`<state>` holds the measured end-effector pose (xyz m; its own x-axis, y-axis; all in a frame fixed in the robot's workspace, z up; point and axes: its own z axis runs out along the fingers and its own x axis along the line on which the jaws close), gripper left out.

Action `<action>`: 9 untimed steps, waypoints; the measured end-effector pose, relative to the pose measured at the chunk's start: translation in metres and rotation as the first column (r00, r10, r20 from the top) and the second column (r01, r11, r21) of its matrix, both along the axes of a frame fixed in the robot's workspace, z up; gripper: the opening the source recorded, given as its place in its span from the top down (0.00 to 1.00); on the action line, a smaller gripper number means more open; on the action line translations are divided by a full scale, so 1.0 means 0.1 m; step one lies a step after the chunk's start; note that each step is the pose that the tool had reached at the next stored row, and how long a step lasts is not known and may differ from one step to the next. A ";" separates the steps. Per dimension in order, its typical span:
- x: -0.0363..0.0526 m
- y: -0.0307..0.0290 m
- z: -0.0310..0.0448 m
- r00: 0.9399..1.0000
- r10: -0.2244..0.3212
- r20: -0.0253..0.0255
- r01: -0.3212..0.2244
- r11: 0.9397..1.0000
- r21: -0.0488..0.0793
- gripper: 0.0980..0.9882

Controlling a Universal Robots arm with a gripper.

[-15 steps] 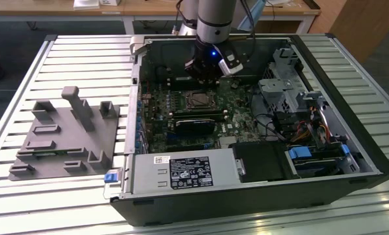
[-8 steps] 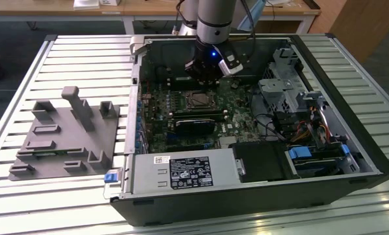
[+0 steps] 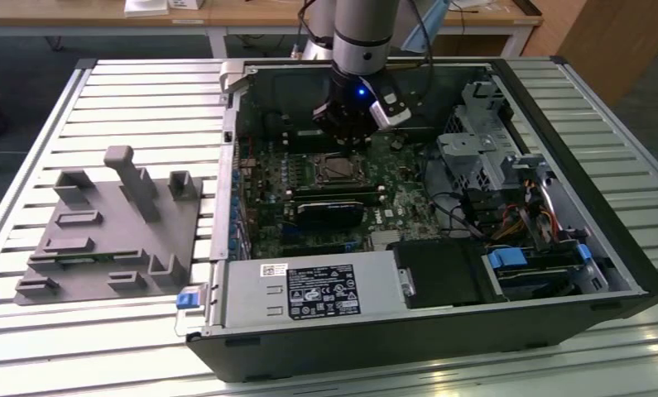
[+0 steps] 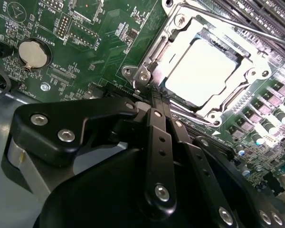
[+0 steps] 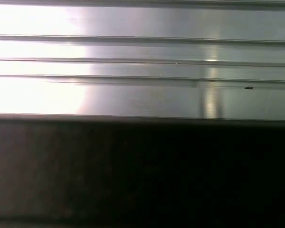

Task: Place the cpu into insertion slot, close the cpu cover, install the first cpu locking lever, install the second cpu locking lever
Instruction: 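Install the first cpu locking lever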

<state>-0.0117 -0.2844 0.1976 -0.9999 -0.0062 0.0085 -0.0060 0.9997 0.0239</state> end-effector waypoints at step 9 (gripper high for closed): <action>0.000 0.003 0.060 1.000 0.000 0.000 0.000 1.000 0.000 0.99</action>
<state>-0.0117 -0.2842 0.2036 -0.9999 -0.0061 0.0082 -0.0059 0.9997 0.0240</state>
